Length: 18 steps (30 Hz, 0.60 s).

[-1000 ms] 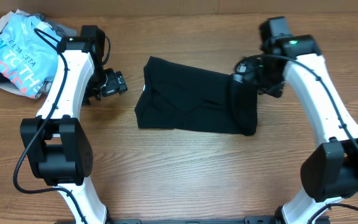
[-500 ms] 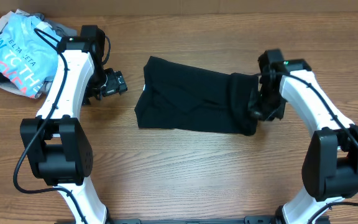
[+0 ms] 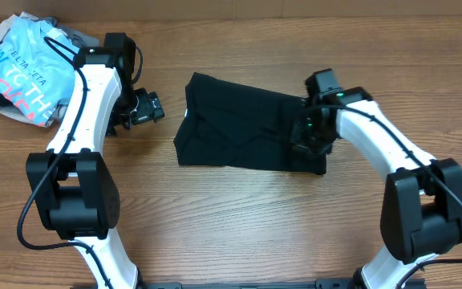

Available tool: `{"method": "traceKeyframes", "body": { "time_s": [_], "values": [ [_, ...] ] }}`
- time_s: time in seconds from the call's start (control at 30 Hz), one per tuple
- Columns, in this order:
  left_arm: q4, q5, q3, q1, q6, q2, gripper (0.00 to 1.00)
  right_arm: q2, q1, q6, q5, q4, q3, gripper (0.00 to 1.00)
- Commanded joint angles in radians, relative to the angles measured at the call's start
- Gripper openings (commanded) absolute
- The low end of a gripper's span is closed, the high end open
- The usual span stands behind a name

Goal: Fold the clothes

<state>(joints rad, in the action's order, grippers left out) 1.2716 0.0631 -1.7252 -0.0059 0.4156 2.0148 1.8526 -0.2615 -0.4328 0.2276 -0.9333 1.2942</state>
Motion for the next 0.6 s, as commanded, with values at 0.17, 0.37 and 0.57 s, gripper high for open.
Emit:
{"method": "traceKeyframes", "body": {
  "time_s": [0.17, 0.37, 0.57],
  "values": [
    [0.004, -0.009, -0.009, 0.006, 0.01, 0.009, 1.0, 0.019, -0.059, -0.137, 0.016, 0.178, -0.009, 0.19],
    [0.008, -0.008, -0.009, 0.005, 0.0, 0.009, 1.0, 0.018, -0.034, 0.002, -0.019, 0.083, 0.127, 0.54],
    [0.0, -0.009, -0.009, 0.006, 0.0, 0.009, 1.0, 0.019, -0.036, 0.074, -0.182, 0.074, 0.19, 0.69]
  ]
}}
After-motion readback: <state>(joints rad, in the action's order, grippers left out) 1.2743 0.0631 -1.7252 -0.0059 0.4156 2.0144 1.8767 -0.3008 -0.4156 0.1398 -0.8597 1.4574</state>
